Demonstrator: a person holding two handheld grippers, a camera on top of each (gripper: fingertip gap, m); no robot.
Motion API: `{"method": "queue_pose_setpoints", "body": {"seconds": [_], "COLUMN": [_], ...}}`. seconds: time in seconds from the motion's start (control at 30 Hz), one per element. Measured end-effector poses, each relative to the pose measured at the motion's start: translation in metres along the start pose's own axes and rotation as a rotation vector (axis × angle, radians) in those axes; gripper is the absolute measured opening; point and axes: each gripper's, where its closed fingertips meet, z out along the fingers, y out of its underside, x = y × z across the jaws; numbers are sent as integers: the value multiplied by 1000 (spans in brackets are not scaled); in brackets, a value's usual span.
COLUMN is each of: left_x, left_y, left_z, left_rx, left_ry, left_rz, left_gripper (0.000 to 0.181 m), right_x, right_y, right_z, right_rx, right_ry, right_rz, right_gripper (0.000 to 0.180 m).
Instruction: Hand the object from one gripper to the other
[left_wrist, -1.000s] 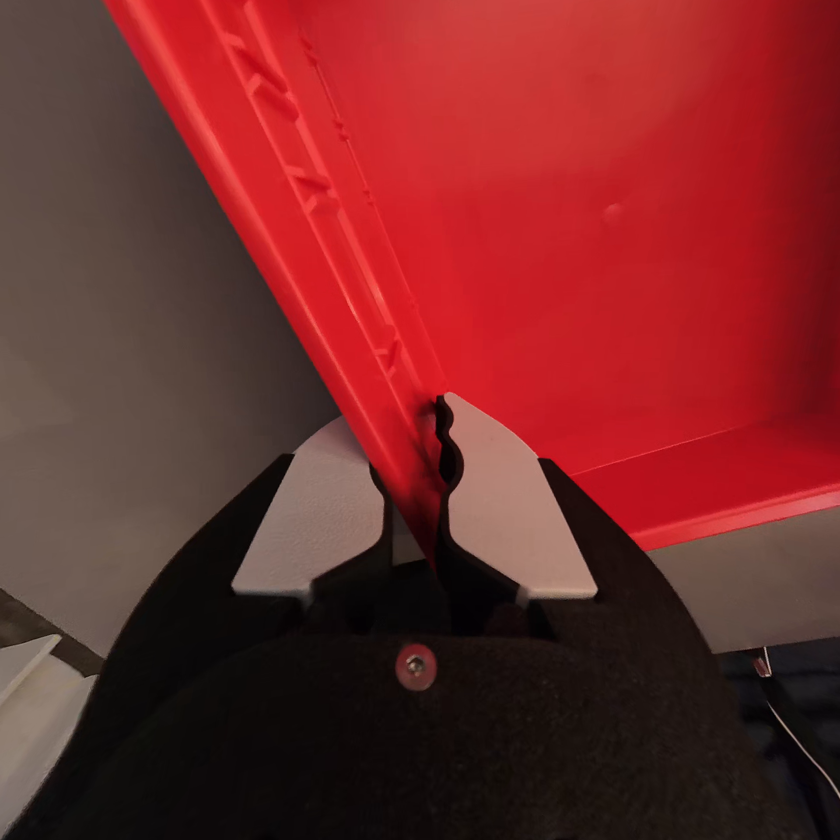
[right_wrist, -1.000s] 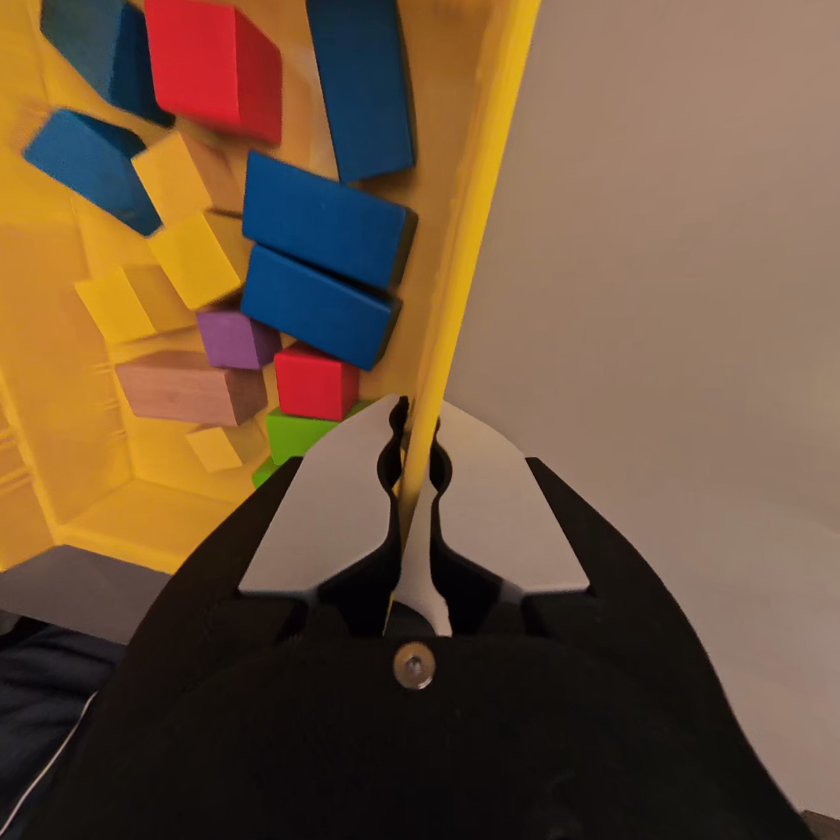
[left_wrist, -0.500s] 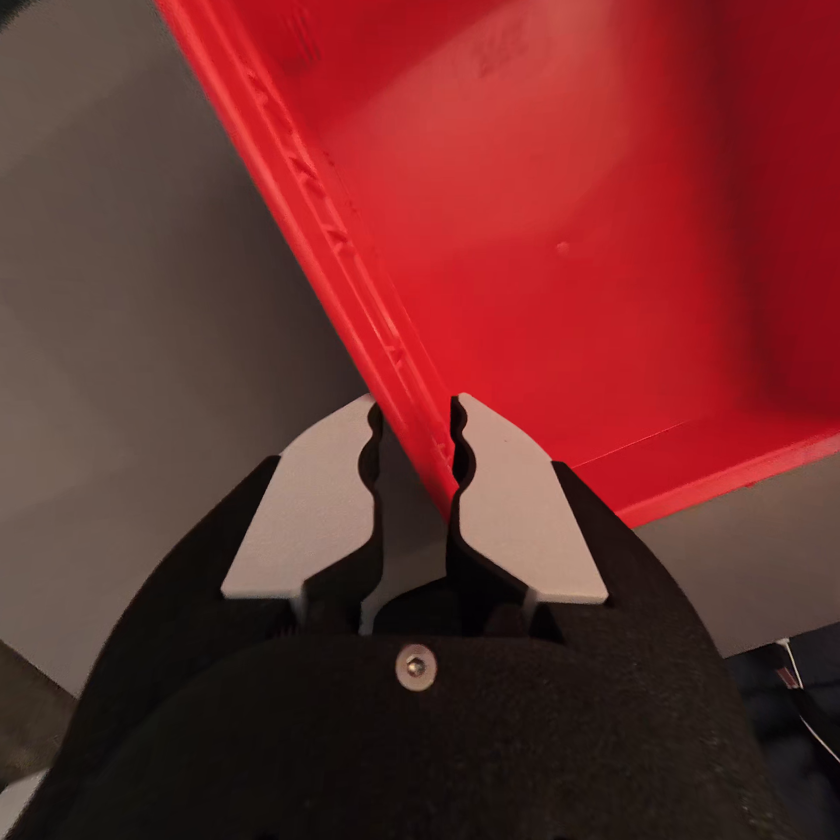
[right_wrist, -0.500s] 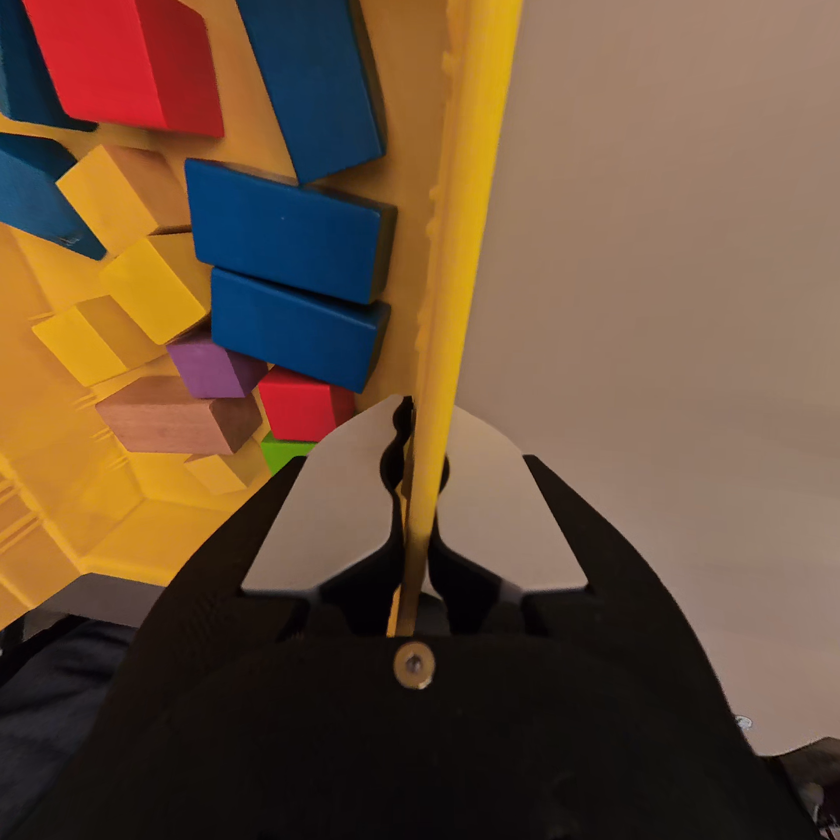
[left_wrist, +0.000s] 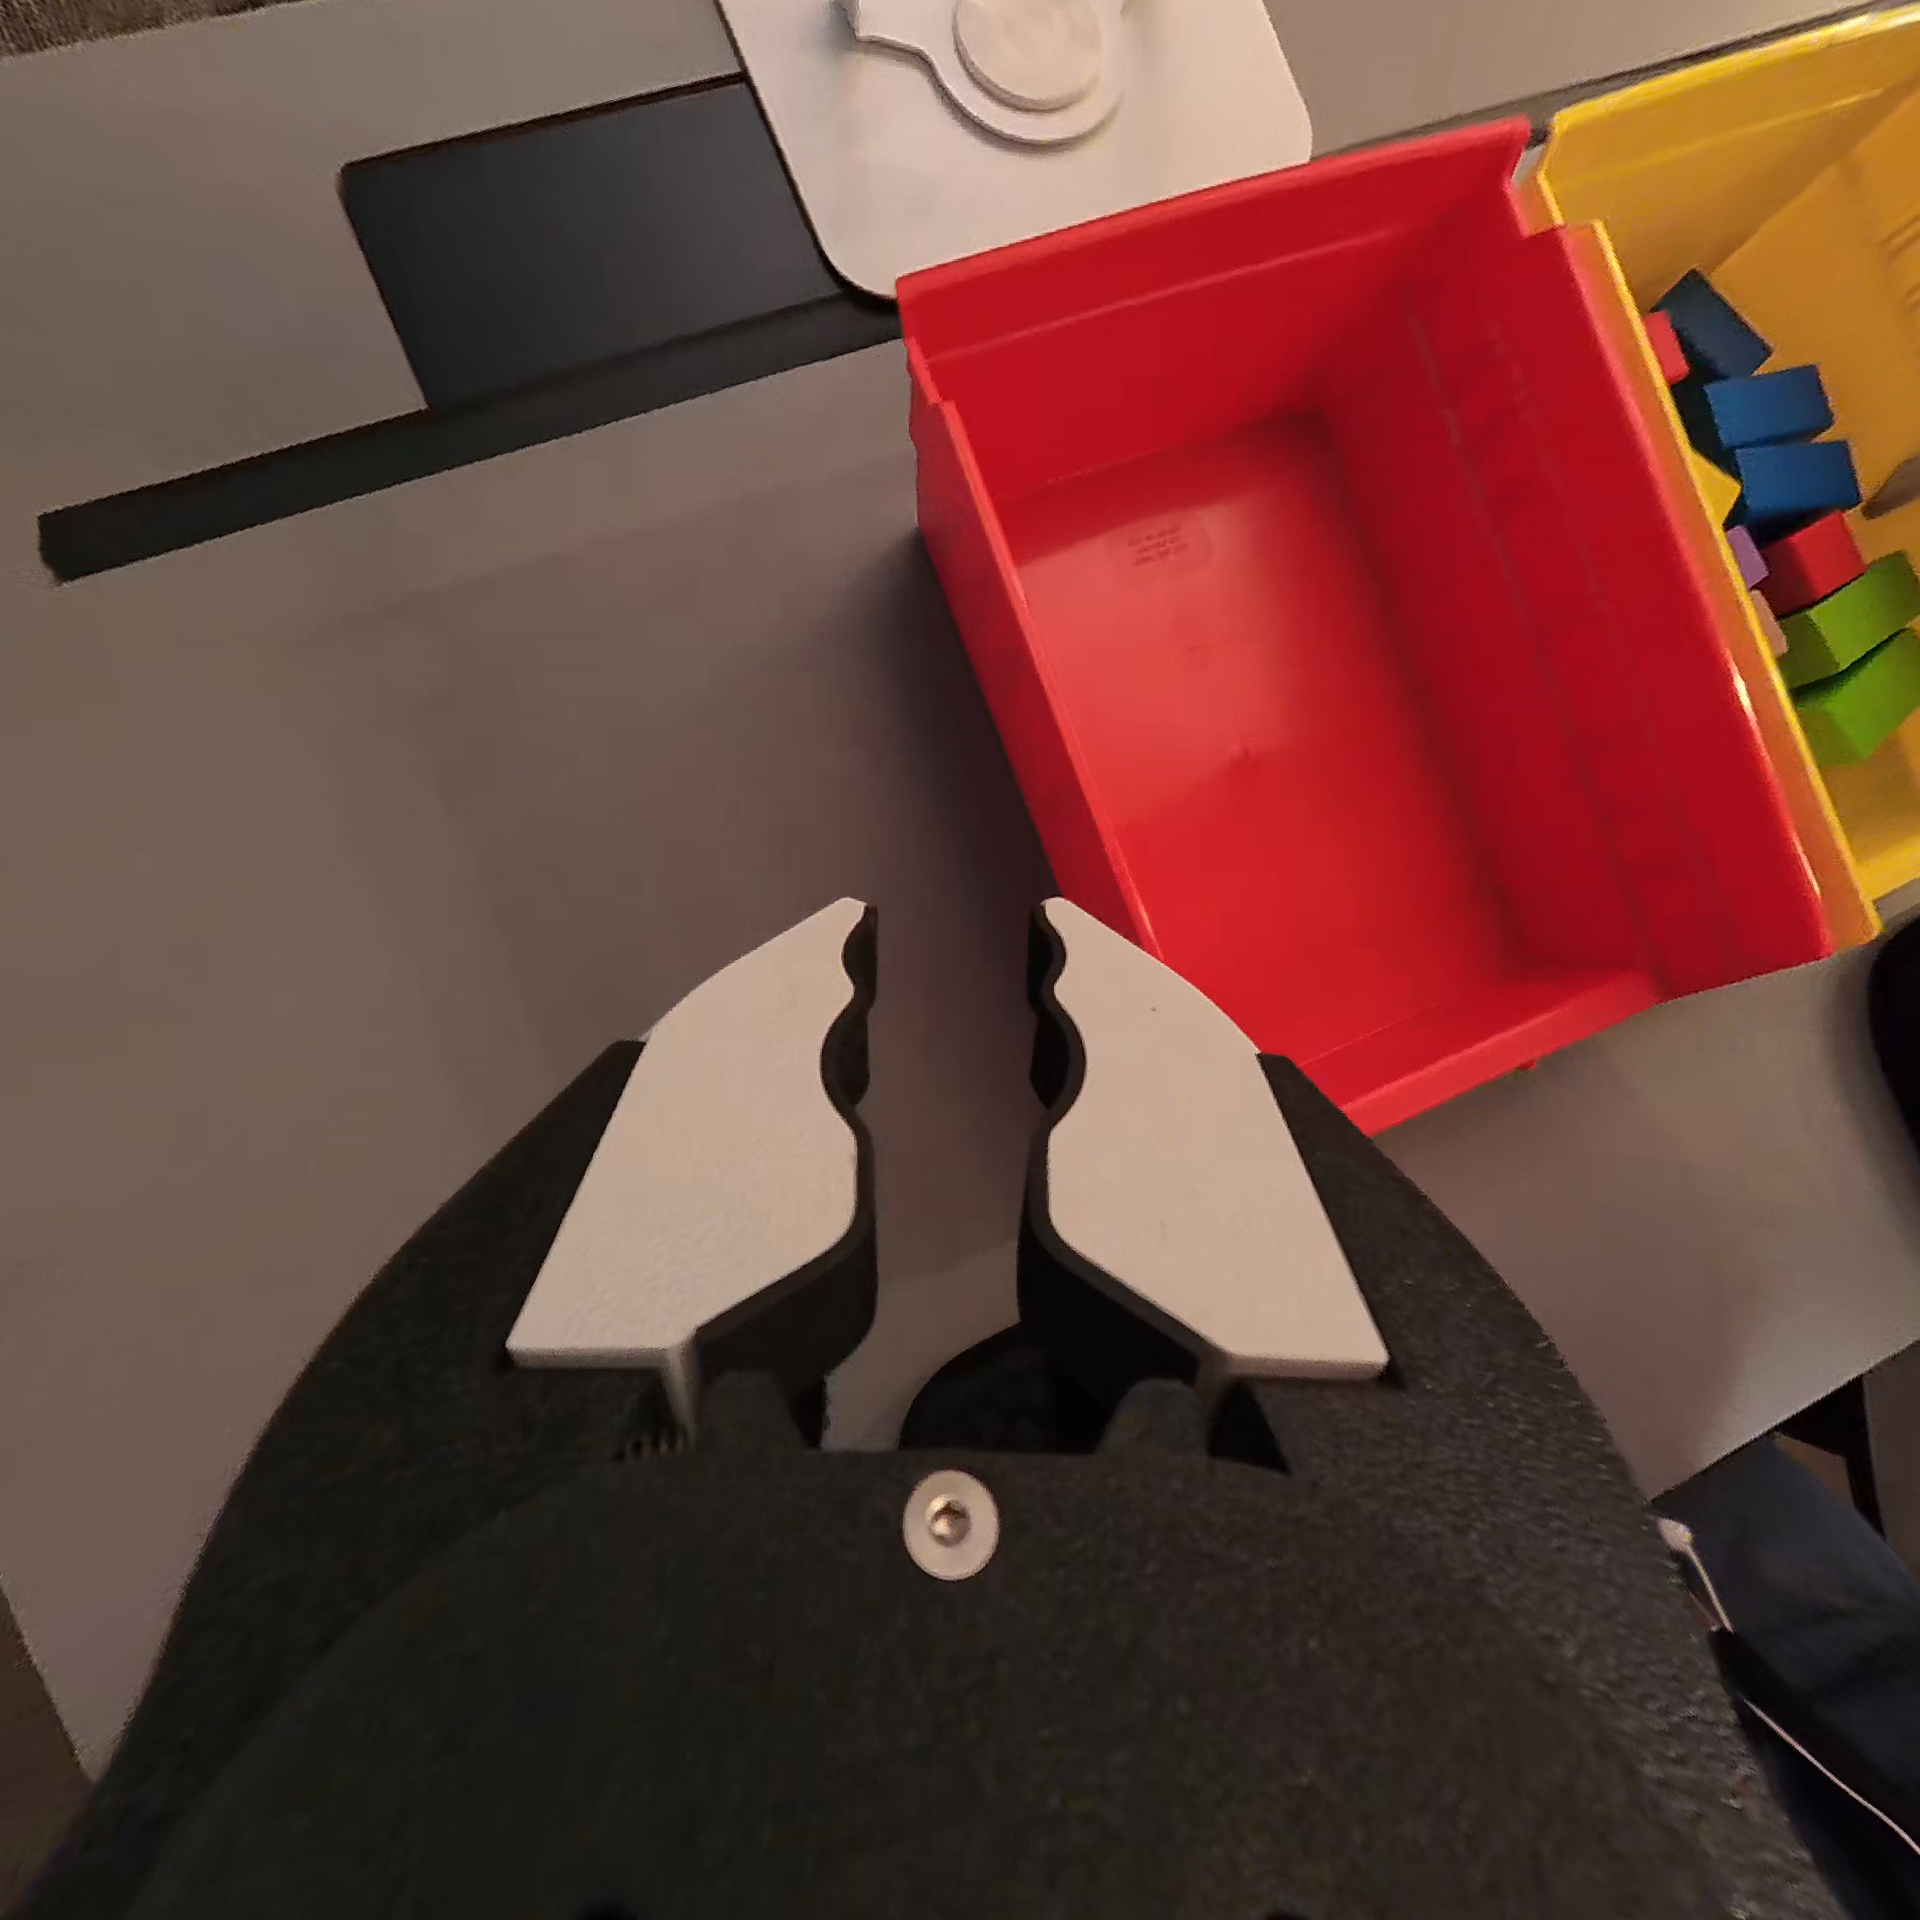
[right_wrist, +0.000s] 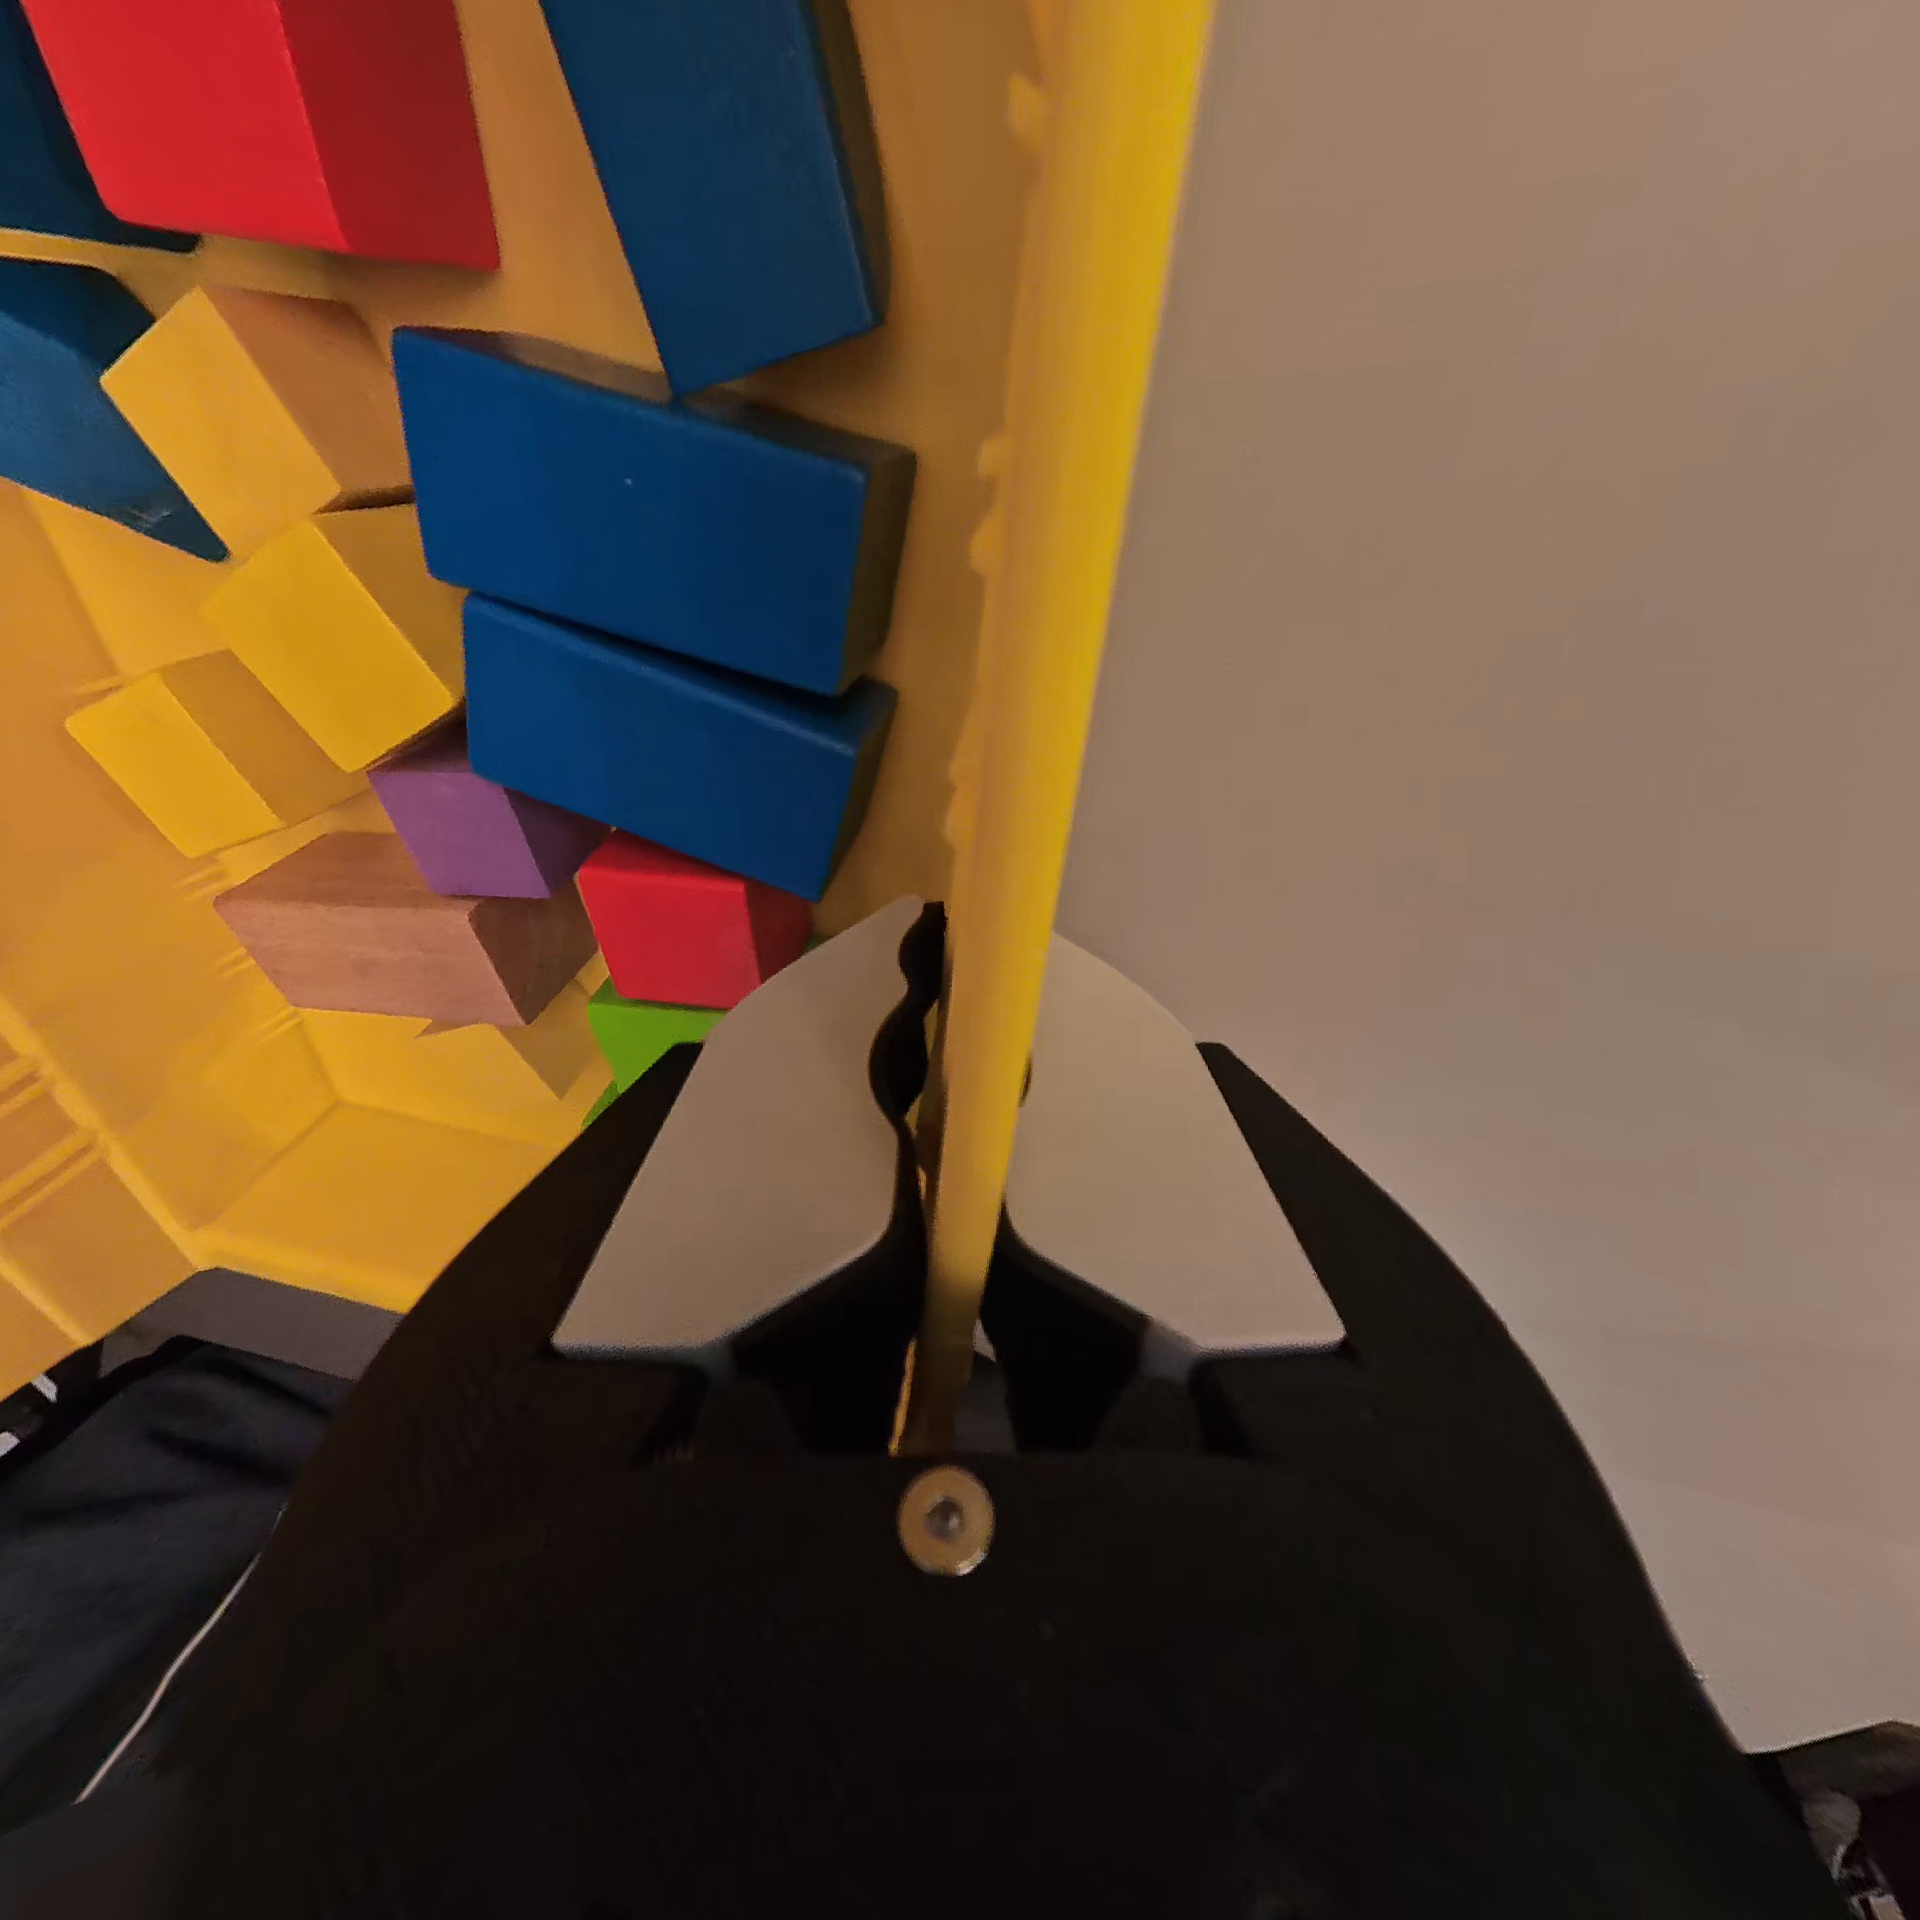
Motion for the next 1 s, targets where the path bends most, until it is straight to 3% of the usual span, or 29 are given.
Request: {"method": "queue_pose_setpoints", "body": {"seconds": [0.43,0.67,0.83,1.0], "left_x": [-24,-27,-34,-45], "left_y": [7,4,2,6], "left_z": [-8,-19,-35,-59], "left_rx": [14,63,120,187], "left_ry": [42,60,53,26], "left_rz": [-76,-89,-113,-176], "left_gripper": [24,23,23,25], "right_x": [29,26,-3,-74], "right_y": [12,18,16,-6], "right_z": [-13,-62,-112,-136], "right_rx": [-19,1,-5,-1], "right_ry": [6,28,32,25], "right_rz": [-49,-56,-62,-156], "right_gripper": [5,5,4,4]}}
